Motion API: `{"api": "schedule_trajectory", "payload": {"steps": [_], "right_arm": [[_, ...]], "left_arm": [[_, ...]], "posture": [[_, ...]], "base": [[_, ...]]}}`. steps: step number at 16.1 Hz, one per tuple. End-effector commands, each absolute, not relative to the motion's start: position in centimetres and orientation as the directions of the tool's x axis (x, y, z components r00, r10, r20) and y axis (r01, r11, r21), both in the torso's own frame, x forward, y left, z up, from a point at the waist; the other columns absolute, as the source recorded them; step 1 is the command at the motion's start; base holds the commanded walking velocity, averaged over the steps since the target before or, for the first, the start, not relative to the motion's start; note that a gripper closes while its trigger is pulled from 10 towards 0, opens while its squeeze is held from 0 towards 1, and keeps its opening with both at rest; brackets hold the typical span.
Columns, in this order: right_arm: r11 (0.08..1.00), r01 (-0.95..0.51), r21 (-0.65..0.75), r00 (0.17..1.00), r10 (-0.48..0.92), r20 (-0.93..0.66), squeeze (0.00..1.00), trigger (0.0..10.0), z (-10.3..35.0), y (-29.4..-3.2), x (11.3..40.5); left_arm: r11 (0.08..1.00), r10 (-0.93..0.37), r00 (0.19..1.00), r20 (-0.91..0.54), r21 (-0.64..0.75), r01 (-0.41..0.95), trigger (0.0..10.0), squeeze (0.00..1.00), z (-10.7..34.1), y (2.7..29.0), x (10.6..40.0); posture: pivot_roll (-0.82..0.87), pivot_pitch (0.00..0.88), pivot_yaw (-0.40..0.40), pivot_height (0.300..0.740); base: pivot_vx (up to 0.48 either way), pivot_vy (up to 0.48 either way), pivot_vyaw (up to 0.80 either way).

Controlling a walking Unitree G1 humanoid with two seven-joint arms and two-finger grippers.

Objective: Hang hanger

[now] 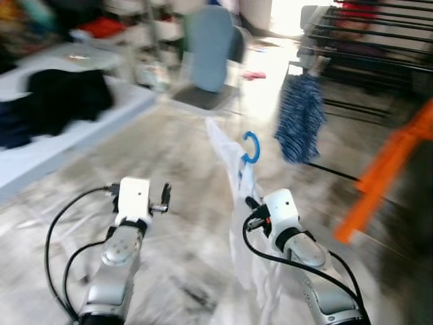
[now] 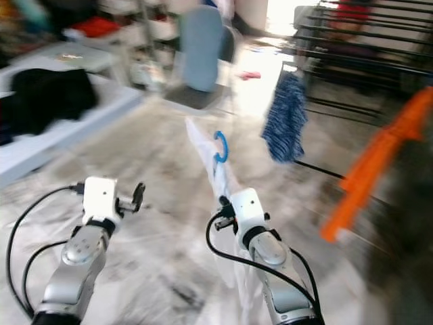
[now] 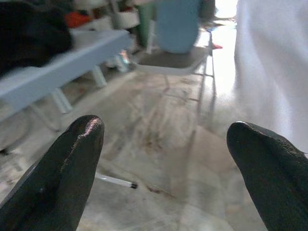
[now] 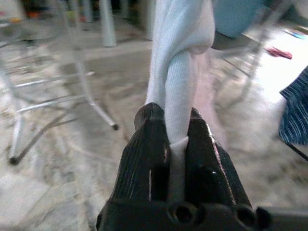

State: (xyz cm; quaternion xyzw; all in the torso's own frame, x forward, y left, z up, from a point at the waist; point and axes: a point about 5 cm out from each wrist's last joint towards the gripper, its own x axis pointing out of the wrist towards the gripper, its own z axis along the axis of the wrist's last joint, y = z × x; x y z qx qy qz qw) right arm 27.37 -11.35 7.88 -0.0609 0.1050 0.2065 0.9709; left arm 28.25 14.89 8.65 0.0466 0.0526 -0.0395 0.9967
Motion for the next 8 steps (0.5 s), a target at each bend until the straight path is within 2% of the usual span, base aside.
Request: {"api": "schedule_trajectory", "payload": {"steps": [1, 4, 8], "right_arm": [[0.886, -0.456, -0.084, 0.883, 0.438, -0.17, 0.0, 10.0, 9.2, -10.7, 27.5], [0.774, -0.63, -0.06, 0.771, 0.615, -0.163, 0.0, 10.0, 9.9, -9.1, 26.3], [0.728, -0.684, -0.054, 0.727, 0.672, -0.145, 0.0, 10.0, 11.0, -8.3, 26.2]], "left_arm": [[0.991, -0.079, 0.991, -0.108, 0.101, 0.09, 10.0, 0.0, 8.7, 14.7, 28.2], [0.989, -0.099, 0.989, -0.111, 0.103, 0.11, 10.0, 0.0, 8.6, 14.5, 28.3], [0.987, -0.11, 0.988, -0.113, 0.107, 0.122, 10.0, 0.0, 8.5, 14.2, 28.3]], "posture": [[-0.14, 0.0, 0.048, 0.74], [-0.14, 0.0, 0.05, 0.74], [-0.14, 0.0, 0.051, 0.74]], "base": [[0.0, 0.0, 0.8], [0.0, 0.0, 0.8], [0.0, 0.0, 0.8]]}}
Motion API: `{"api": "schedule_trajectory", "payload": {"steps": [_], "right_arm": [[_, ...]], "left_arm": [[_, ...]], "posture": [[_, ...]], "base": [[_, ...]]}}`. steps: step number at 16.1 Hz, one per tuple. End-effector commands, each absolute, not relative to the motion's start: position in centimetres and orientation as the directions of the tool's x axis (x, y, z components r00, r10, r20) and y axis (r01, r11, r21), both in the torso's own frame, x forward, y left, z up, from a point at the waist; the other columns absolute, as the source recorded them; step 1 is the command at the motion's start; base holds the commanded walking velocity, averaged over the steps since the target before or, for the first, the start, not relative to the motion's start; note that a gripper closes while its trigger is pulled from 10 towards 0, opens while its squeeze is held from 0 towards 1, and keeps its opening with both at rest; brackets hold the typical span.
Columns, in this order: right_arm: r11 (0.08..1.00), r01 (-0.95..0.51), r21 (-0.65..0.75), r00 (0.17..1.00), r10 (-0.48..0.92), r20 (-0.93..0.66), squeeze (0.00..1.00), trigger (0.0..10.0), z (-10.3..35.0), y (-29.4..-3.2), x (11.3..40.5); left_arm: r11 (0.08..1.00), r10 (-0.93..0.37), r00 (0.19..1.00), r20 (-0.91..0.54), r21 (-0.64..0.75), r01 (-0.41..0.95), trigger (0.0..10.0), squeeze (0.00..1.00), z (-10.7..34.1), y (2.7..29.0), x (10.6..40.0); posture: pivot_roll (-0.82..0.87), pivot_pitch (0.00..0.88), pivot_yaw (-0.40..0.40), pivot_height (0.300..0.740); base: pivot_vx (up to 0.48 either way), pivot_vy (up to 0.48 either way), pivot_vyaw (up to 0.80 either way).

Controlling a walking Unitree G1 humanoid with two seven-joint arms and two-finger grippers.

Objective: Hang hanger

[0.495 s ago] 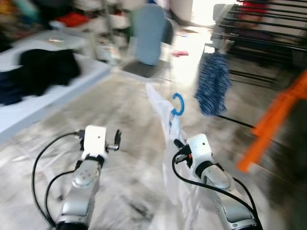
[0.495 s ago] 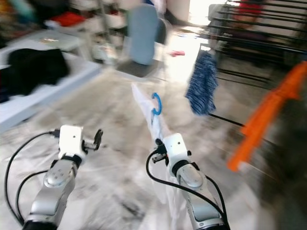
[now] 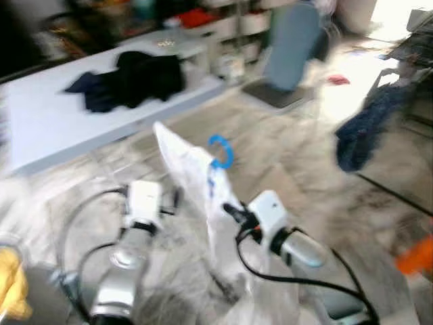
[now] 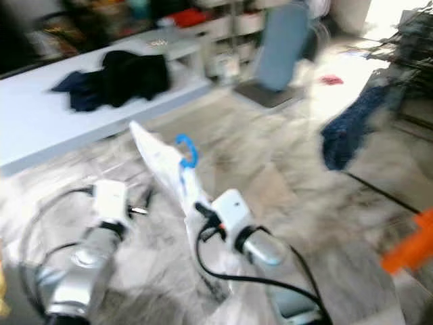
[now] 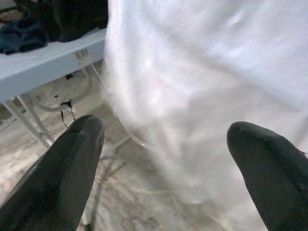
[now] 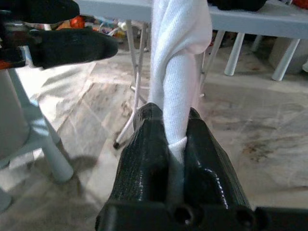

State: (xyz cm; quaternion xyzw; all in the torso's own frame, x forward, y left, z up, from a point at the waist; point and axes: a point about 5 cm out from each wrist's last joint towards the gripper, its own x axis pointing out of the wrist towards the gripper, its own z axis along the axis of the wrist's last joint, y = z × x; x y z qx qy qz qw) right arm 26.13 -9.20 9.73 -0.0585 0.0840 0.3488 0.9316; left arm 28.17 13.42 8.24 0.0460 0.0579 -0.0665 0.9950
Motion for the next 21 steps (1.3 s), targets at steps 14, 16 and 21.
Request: {"api": "schedule_trajectory", "payload": {"steps": [14, 16, 21], "right_arm": [[0.688, -0.721, -0.081, 0.691, 0.706, -0.156, 0.0, 10.0, 12.1, -7.2, 27.0], [0.677, -0.732, -0.074, 0.679, 0.719, -0.148, 0.0, 10.0, 12.4, -6.9, 26.9], [0.56, -0.827, -0.051, 0.558, 0.807, -0.193, 0.0, 10.0, 12.2, -6.8, 25.2]], "left_arm": [[0.909, -0.407, 0.911, -0.071, -0.133, 0.396, 10.0, 1.0, 9.0, 10.4, 27.3], [0.915, -0.397, 0.915, -0.078, -0.119, 0.386, 10.0, 1.0, 9.0, 10.3, 27.4], [0.938, -0.345, 0.936, -0.066, -0.07, 0.34, 10.0, 0.0, 9.4, 10.6, 28.9]], "posture": [[-0.14, 0.0, 0.041, 0.74], [-0.14, 0.0, 0.042, 0.74], [-0.15, 0.0, 0.049, 0.74]], "base": [[0.0, 0.0, 0.23], [0.0, 0.0, 0.0], [0.0, 0.0, 0.0]]}}
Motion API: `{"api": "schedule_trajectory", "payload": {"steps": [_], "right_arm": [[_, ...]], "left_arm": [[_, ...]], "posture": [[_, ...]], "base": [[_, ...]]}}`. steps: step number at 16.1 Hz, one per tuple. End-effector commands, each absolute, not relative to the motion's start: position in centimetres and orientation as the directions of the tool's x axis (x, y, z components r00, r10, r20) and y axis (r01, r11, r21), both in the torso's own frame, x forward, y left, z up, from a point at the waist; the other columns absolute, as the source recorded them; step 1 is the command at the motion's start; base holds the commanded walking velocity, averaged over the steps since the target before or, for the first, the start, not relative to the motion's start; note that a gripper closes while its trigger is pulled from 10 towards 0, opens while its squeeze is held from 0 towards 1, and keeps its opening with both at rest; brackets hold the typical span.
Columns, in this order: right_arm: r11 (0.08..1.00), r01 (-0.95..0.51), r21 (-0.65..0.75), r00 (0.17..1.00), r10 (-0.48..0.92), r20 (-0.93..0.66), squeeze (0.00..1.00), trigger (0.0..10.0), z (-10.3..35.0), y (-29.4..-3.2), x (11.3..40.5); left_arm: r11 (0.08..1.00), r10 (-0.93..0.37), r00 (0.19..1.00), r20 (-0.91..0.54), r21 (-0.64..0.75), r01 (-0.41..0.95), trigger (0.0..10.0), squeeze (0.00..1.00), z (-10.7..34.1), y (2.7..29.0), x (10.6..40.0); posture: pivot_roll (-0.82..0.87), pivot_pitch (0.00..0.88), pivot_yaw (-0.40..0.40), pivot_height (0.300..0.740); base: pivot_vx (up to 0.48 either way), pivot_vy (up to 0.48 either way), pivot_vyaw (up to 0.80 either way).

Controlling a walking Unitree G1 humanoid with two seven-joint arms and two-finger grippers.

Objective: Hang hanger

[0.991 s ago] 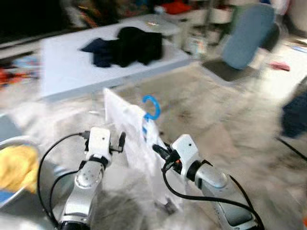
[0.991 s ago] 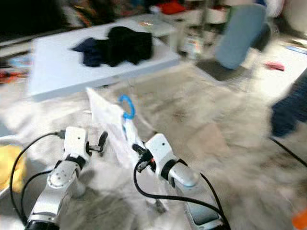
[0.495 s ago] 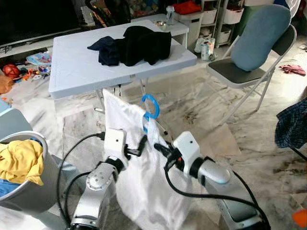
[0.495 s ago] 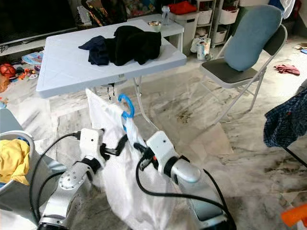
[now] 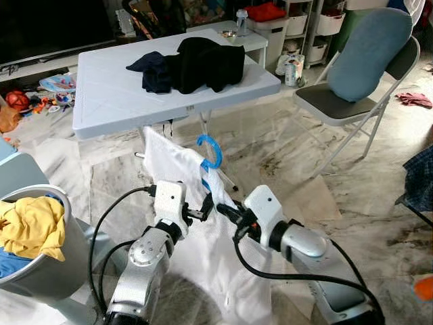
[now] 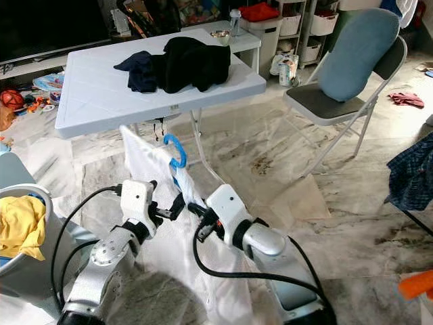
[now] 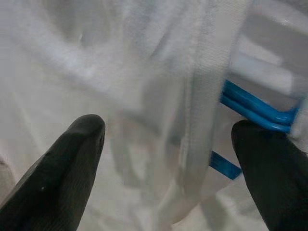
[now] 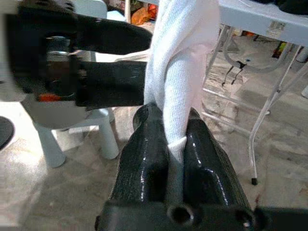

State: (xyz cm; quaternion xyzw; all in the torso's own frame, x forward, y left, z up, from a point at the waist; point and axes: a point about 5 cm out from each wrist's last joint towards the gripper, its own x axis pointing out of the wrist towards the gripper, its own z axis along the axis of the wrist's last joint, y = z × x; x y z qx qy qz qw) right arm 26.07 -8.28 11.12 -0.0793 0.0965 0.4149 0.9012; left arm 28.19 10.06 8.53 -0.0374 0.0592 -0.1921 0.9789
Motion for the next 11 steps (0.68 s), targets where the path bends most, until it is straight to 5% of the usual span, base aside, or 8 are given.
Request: {"api": "schedule_trajectory", "payload": {"steps": [1, 7, 11], "right_arm": [[0.541, -0.84, -0.042, 0.538, 0.82, -0.197, 0.0, 10.0, 12.3, -7.1, 25.0], [0.432, -0.9, -0.056, 0.43, 0.861, -0.271, 0.0, 10.0, 12.9, -9.1, 23.9], [0.485, -0.866, -0.123, 0.496, 0.798, -0.343, 0.0, 10.0, 12.3, -10.3, 25.6]], "left_arm": [[0.943, -0.33, 0.941, -0.071, -0.058, 0.327, 10.0, 0.0, 9.3, 10.9, 29.3], [0.967, -0.253, 0.963, -0.092, 0.01, 0.254, 10.0, 0.0, 8.7, 12.0, 30.2], [0.959, -0.279, 0.957, -0.08, 0.029, 0.282, 10.0, 0.0, 9.4, 12.0, 30.8]], "posture": [[-0.16, 0.0, 0.052, 0.74], [-0.17, 0.0, 0.061, 0.74], [-0.15, 0.0, 0.065, 0.74]], "base": [[0.0, 0.0, 0.0], [0.0, 0.0, 0.0], [0.0, 0.0, 0.0]]}}
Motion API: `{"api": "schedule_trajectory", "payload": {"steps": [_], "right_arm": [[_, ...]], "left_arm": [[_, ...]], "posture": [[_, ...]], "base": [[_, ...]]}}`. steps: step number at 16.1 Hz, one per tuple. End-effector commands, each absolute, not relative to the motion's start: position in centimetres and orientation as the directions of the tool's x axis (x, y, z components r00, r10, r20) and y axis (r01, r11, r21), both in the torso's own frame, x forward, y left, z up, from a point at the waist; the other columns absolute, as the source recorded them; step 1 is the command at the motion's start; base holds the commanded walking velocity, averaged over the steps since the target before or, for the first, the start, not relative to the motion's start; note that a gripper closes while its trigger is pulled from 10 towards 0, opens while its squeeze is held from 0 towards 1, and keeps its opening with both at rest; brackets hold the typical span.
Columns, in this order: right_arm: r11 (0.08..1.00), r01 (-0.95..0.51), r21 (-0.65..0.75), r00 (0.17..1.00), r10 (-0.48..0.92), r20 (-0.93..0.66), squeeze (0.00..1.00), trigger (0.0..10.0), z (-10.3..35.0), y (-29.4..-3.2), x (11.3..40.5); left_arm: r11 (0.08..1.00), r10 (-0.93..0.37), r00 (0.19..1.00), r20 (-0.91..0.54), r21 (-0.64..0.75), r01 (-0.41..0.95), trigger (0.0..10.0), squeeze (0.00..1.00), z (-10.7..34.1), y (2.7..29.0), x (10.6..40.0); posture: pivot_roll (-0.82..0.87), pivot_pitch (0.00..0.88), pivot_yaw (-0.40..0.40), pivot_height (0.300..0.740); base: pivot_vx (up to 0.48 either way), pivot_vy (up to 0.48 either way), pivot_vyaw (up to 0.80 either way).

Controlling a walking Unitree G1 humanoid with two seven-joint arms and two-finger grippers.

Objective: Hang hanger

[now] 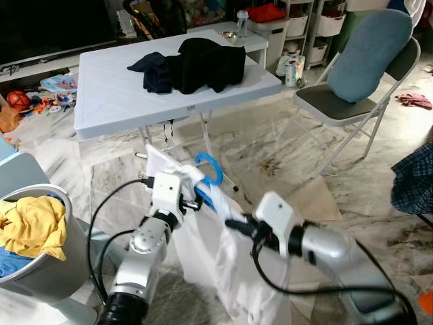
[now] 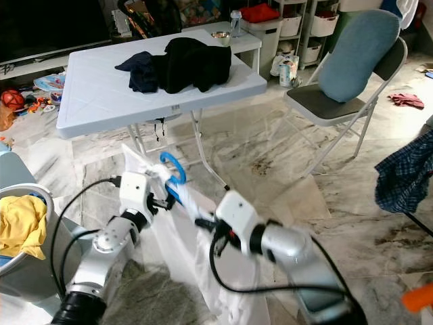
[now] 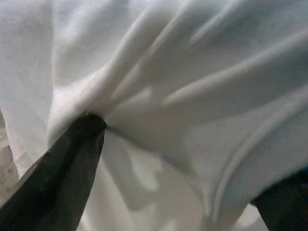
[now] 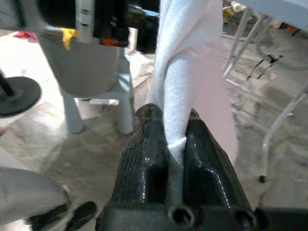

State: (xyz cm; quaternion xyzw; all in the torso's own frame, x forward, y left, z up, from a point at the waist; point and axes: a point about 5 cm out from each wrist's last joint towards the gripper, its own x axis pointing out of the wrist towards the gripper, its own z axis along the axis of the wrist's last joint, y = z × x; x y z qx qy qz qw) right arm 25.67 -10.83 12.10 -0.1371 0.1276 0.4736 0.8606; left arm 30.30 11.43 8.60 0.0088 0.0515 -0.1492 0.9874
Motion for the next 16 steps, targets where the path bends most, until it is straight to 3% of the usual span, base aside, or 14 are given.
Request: {"api": "schedule_trajectory", "payload": {"steps": [1, 5, 10, 16], "right_arm": [[0.495, -0.858, -0.135, 0.509, 0.789, -0.342, 0.0, 10.0, 12.4, -10.5, 25.8], [0.595, -0.777, -0.205, 0.623, 0.684, -0.379, 0.0, 10.0, 11.9, -12.0, 27.0], [0.57, -0.775, -0.272, 0.627, 0.642, -0.44, 0.0, 10.0, 11.4, -13.5, 27.3], [0.453, -0.846, -0.283, 0.529, 0.644, -0.553, 0.0, 10.0, 11.4, -17.7, 25.6]], "left_arm": [[0.958, -0.279, 0.956, -0.085, 0.037, 0.283, 10.0, 0.0, 9.3, 12.4, 30.8], [0.969, -0.225, 0.968, -0.114, 0.076, 0.234, 10.0, 0.0, 8.7, 14.5, 30.3], [0.975, -0.187, 0.975, -0.118, 0.103, 0.199, 10.0, 0.0, 8.8, 15.5, 30.1], [0.979, -0.144, 0.982, -0.119, 0.125, 0.158, 10.0, 0.0, 8.9, 16.9, 30.3]], "posture": [[-0.15, 0.0, 0.064, 0.74], [-0.15, 0.0, 0.064, 0.74], [-0.14, 0.0, 0.058, 0.74], [-0.14, 0.0, 0.063, 0.74]], "base": [[0.0, 0.0, 0.0], [0.0, 0.0, 0.0], [0.0, 0.0, 0.0], [0.0, 0.0, 0.0]]}}
